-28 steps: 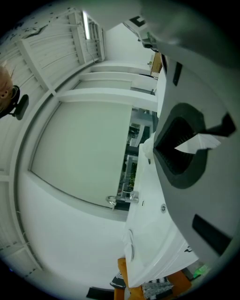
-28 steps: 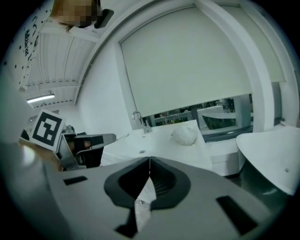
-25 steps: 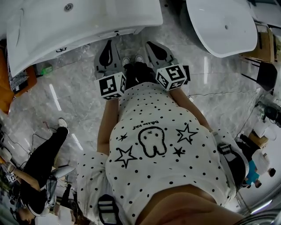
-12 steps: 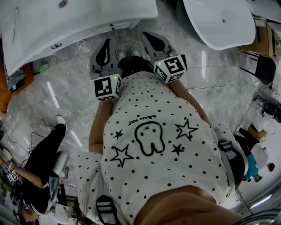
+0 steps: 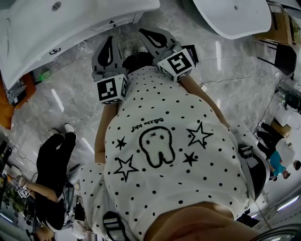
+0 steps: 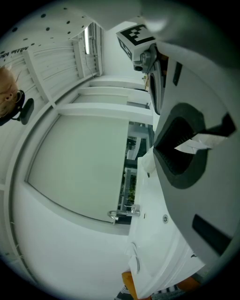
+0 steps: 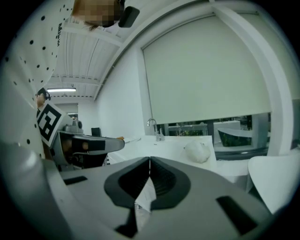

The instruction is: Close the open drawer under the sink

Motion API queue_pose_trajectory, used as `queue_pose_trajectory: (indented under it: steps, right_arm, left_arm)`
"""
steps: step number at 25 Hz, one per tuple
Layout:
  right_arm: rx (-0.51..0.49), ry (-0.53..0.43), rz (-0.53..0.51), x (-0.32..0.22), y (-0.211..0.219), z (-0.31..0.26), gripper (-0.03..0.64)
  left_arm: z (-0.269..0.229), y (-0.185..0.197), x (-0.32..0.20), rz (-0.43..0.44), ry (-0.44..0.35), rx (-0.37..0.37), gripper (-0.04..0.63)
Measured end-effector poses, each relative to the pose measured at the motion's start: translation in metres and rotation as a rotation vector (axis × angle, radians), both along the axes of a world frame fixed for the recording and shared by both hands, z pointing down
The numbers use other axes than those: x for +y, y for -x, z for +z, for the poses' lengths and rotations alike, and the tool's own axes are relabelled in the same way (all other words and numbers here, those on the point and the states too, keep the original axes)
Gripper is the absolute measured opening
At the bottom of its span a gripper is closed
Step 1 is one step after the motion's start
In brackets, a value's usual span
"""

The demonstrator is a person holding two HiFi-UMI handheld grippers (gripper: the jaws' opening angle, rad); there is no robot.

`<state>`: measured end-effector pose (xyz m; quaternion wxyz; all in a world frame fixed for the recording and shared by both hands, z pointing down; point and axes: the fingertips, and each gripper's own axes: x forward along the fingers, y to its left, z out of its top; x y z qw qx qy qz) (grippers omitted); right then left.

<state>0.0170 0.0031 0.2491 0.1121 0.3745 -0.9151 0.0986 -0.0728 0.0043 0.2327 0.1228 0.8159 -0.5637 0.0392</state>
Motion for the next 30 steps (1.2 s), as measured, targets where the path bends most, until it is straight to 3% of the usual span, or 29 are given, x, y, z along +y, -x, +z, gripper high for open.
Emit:
queue_pose_trajectory:
  steps: [12,30]
  right_arm:
    - [0.025,-0.033,-0.02,-0.009,0.001,0.002,0.014]
    - [0.034,-0.027,-0.009,-0.027,-0.035,0.029,0.014]
  left_arm:
    - [0.004,-0.008,-0.016,0.015,0.016,-0.002,0.005]
    - [0.032,-0.05,-0.035,0.065,0.038,-0.004,0.005]
